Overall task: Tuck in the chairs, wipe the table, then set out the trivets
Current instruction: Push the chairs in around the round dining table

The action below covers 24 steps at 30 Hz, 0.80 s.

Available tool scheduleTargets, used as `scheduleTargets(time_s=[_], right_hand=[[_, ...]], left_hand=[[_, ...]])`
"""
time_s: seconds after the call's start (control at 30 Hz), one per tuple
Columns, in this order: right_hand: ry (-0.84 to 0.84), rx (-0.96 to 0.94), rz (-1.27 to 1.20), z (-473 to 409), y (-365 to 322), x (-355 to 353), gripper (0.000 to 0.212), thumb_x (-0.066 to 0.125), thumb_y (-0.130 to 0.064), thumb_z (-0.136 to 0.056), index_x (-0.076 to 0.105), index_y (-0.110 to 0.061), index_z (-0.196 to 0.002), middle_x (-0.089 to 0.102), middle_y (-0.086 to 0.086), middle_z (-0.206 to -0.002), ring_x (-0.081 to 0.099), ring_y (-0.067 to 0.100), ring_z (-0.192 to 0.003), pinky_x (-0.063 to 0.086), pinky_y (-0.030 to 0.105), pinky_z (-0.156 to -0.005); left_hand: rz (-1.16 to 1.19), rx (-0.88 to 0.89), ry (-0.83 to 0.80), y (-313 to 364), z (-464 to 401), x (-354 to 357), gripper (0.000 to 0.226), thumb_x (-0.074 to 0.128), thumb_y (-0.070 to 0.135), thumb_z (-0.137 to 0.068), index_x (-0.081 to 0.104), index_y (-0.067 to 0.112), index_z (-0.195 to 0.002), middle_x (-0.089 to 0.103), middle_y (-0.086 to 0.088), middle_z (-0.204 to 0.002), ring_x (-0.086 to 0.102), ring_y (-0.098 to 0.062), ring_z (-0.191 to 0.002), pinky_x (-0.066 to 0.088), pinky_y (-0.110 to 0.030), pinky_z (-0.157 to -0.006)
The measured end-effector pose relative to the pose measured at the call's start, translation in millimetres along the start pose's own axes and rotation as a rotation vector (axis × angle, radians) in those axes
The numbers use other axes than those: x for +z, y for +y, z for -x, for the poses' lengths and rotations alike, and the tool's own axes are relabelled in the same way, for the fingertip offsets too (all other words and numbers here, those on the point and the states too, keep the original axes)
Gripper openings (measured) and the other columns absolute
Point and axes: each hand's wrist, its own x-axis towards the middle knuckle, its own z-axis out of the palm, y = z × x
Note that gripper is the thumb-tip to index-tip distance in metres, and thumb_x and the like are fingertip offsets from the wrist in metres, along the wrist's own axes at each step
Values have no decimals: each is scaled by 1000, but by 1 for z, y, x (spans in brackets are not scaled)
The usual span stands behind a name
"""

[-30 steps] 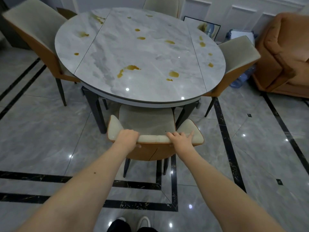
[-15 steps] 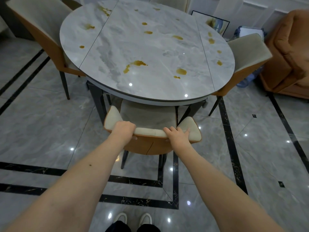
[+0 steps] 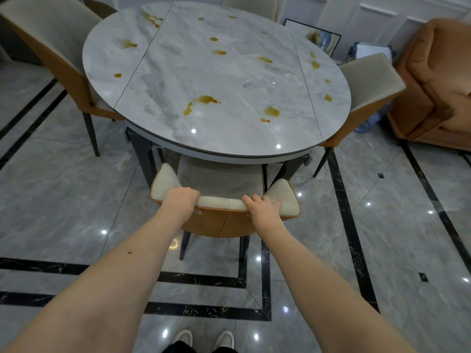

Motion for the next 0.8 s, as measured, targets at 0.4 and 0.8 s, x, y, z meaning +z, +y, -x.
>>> scheduleTargets(time_s=[0.4,0.8], right_hand=[[-24,9,-40,-5,-16,-1,46,56,-19,-91,34,-27,-131,45,5,-130,37,31,-124,16,65,-108],[-10,12,0,-7,-11,-2,56,58,-13,-89,32,-29,-135,44,3,-133,36,31,-126,14,67,-108]], left_hand=[[-10,15,50,-20,0,3,30,55,45,-89,54,21,-108,64,-2,-106,61,-21,-100,43,-33,-80],[10,-25,85,-11,-1,3,29,58,39,-89,53,20,-110,63,-3,-107,61,-21,-100,45,-32,-81]])
